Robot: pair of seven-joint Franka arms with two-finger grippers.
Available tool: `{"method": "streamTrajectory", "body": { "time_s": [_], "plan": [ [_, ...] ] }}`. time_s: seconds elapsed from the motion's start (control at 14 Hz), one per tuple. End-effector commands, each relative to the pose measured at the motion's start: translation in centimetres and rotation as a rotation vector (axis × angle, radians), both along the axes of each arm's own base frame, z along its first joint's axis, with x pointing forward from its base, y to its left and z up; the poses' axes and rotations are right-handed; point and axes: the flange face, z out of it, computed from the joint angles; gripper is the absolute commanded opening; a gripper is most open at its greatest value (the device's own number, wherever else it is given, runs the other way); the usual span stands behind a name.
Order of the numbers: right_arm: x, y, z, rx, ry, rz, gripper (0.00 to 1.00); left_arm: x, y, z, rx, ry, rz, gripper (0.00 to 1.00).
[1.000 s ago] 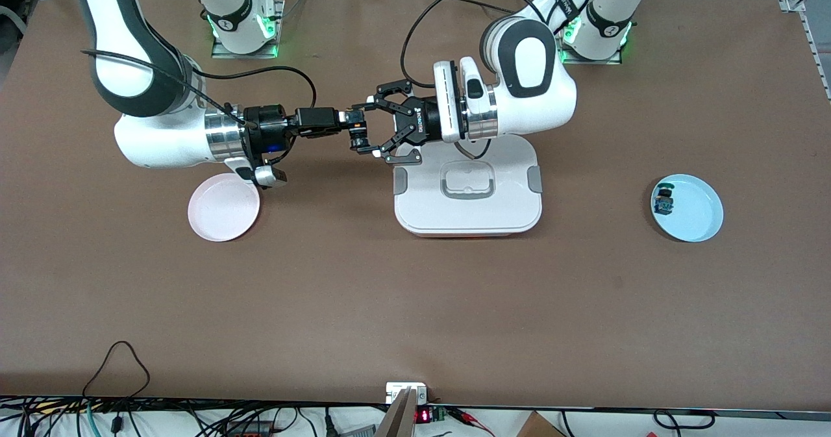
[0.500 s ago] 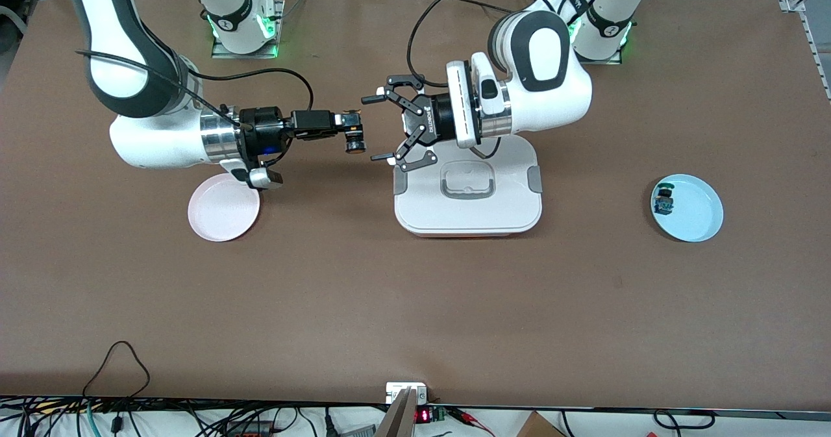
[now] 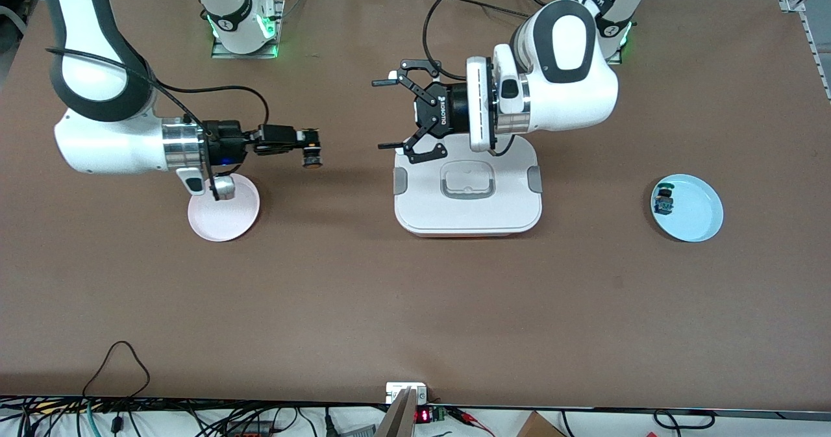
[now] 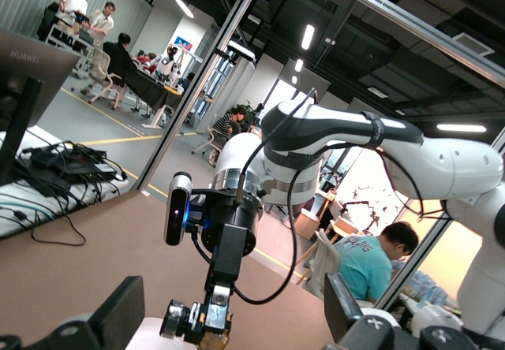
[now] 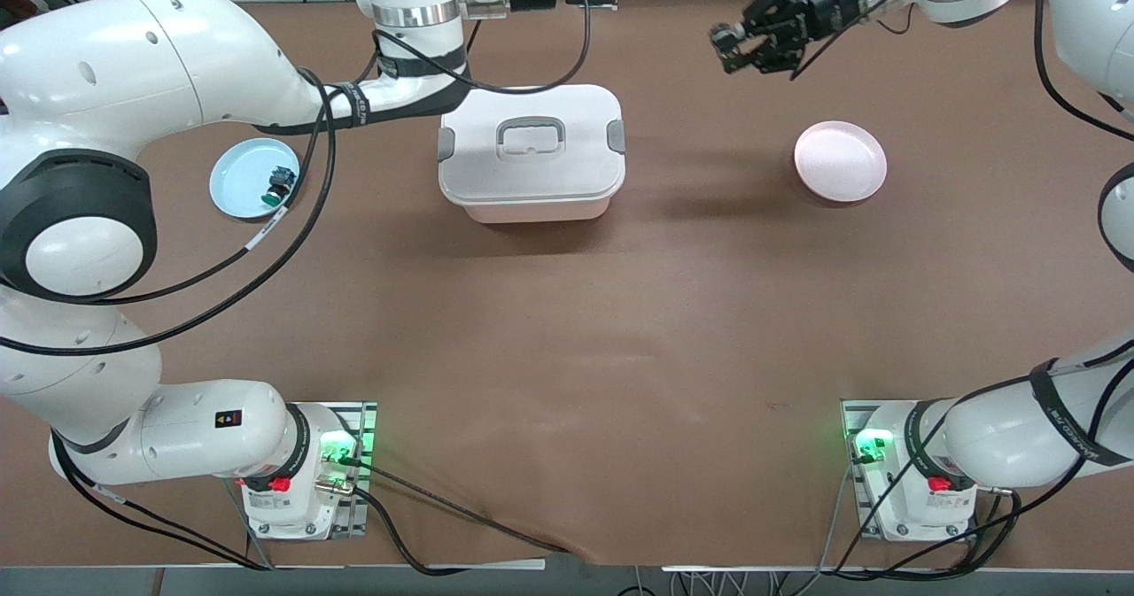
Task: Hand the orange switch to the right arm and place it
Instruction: 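Carry the switch with the right gripper over the white plate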
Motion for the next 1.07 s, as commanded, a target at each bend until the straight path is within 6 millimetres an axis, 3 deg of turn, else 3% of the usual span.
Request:
{"method": "streamTrajectory", "body": {
  "time_s": [0.0,0.29,0.5,0.64,0.79,1.0],
  "plan": [
    [-0.8,-4.9,-0.8,-0.126,-0.048,0.094,0.0,-0.3,0.1,1.1,0.046,0.097,-0.033,1.0],
    [-1.4,-10.3,-2.8,-0.392,-0.184,0.349,0.0,-0.3,0.0,1.3,0.205,0.235,-0.074,1.0],
    [-0.4,-12.7,-3.9,-0.615,-0.395,0.668,0.0,-0.9,0.0,0.9,0.377,0.312,-0.133,1.0],
    [0.0,-13.7,-5.3,-0.645,-0.54,0.852,0.0,-0.7,1.2,0.2,0.475,0.382,-0.163,1.0],
    [-0.3,-14.4,-7.4,-0.618,-0.651,0.949,0.0,0.1,3.9,-0.7,0.659,0.402,-0.187,1.0],
    [-1.5,-15.4,-11.0,-0.627,-0.787,1.104,0.0,0.5,7.3,0.2,0.966,0.487,-0.189,1.0]
  ]
}}
